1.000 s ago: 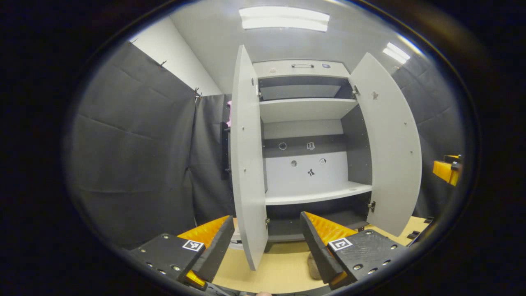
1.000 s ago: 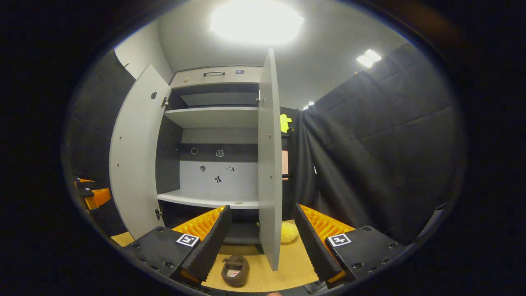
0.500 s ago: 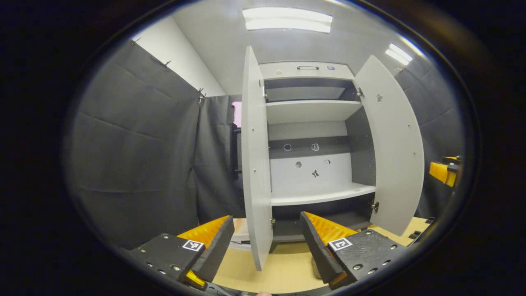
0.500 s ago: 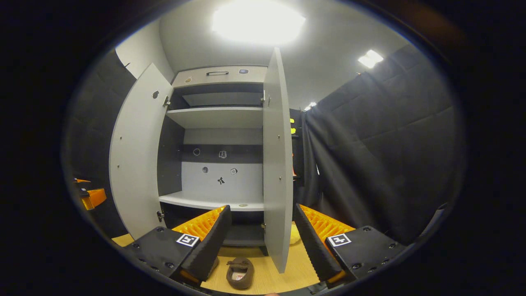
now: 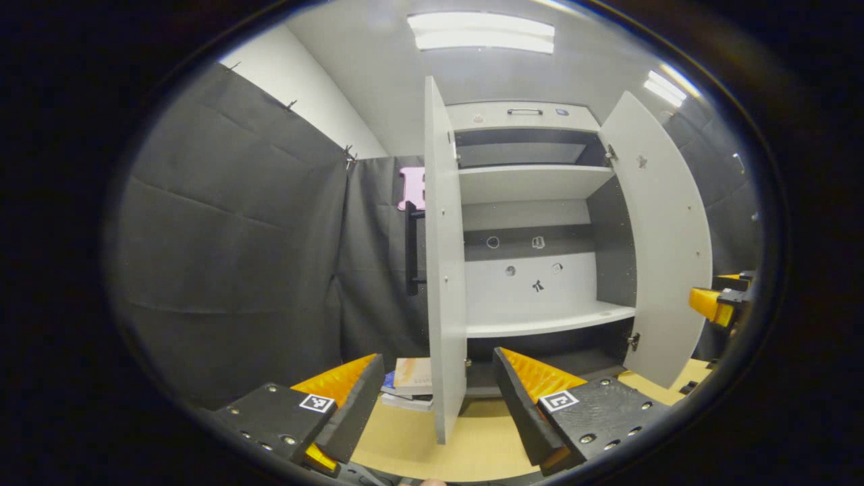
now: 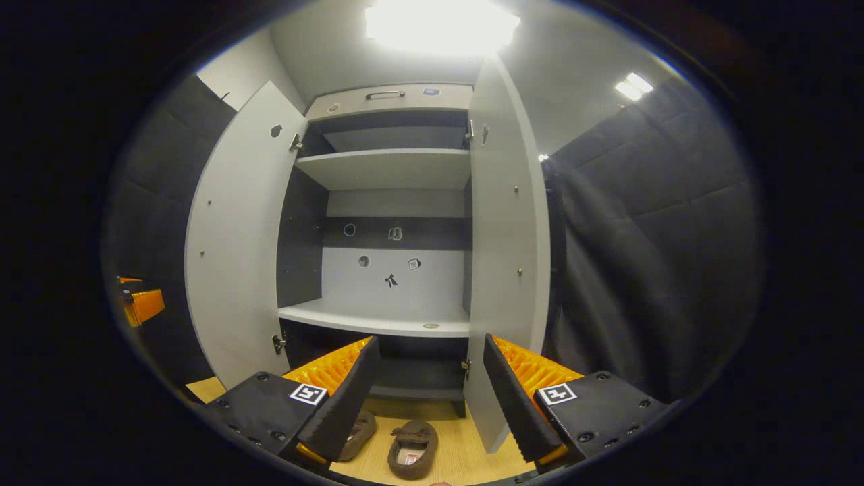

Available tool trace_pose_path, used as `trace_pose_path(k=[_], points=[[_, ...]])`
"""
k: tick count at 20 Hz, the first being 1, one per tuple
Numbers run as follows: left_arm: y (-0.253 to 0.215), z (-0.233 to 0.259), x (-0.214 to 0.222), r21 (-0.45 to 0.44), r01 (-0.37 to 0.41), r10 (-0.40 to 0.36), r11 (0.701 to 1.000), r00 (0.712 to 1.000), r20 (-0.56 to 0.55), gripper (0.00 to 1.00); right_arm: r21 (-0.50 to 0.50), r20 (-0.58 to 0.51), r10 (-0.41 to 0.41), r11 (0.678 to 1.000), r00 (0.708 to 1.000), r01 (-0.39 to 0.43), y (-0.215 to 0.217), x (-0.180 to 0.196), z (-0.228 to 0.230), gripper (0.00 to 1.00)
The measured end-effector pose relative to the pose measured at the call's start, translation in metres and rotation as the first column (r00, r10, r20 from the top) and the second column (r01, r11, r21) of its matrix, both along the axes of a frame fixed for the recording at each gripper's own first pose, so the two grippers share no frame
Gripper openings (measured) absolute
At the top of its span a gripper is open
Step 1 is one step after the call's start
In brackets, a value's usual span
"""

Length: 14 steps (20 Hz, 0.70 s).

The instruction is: Grab one shoe with the right hand and put it into the shoe cabinet, grab the other shoe with the left hand and put it into the shoe cabinet; then close the right door with the right hand and the left door with the left hand.

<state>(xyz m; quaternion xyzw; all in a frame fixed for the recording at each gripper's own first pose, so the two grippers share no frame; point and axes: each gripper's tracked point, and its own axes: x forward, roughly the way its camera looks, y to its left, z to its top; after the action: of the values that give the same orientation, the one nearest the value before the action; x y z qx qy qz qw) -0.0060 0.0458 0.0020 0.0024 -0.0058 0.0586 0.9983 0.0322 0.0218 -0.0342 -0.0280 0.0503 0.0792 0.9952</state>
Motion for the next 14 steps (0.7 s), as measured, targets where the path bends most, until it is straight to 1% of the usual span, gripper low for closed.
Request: trace_pose_path(k=[3,7,9,12,13,14], points=[[0.004,-0.006,0.004,0.012,-0.022,0.022,1.0,1.0,-0.001,0.94,-0.037,-0.042,0.034,0.999,0.999,-0.035,0.02,0.02,-0.03,0.98],[0.002,-0.029,0.016,-0.02,-0.041,0.04,0.999,0.998,-0.056,0.94,-0.079,-0.158,0.075,0.993,0.985,-0.088,0.035,0.031,-0.088,0.98],[-0.001,-0.039,0.018,-0.033,-0.047,0.045,0.998,0.996,-0.077,0.94,-0.089,-0.242,0.09,0.989,0.966,-0.114,0.039,0.034,-0.124,0.98],[-0.002,-0.05,0.021,-0.023,-0.058,0.056,0.998,0.993,-0.108,0.94,-0.08,-0.36,0.107,0.986,0.927,-0.144,0.042,0.036,-0.173,0.98],[-0.003,-0.054,0.021,-0.017,-0.062,0.059,0.998,0.991,-0.117,0.99,-0.076,-0.395,0.109,0.986,0.912,-0.151,0.044,0.036,-0.188,0.97],[-0.002,-0.058,0.021,-0.011,-0.064,0.062,0.998,0.99,-0.127,0.99,-0.072,-0.433,0.113,0.985,0.894,-0.159,0.045,0.036,-0.203,0.98]])
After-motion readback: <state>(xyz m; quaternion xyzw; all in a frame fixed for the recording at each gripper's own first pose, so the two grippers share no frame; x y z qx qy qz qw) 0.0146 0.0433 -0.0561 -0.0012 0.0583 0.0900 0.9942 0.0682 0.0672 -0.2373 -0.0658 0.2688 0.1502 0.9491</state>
